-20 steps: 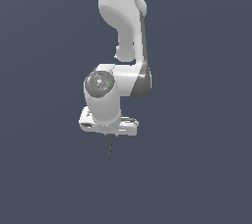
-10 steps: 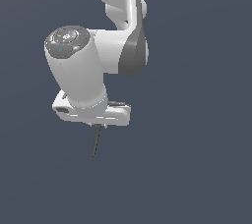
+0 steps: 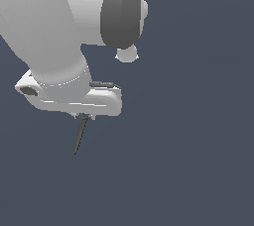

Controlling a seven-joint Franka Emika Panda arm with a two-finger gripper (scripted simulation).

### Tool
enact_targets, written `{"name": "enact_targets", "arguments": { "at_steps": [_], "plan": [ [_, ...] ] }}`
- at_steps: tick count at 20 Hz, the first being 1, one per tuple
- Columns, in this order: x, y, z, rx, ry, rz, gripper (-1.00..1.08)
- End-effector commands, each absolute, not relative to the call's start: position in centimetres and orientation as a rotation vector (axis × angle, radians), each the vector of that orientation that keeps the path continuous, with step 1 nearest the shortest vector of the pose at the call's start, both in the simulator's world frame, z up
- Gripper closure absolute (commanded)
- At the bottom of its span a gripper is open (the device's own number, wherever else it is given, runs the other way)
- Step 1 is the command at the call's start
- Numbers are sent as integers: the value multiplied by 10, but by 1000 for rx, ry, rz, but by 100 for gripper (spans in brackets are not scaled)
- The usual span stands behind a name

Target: Pick up the object and move it to a goal position.

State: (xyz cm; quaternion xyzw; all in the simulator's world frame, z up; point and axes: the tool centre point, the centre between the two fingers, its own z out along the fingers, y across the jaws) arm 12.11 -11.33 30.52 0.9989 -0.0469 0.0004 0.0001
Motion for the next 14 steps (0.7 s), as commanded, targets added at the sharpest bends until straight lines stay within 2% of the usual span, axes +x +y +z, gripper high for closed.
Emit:
{"name": "enact_targets", "arguments": {
  "at_steps": [1, 14],
  "plan": [
    [123, -117, 320, 3138, -147, 0, 108],
    [131, -128, 355, 3138, -147, 0, 108]
  ]
}}
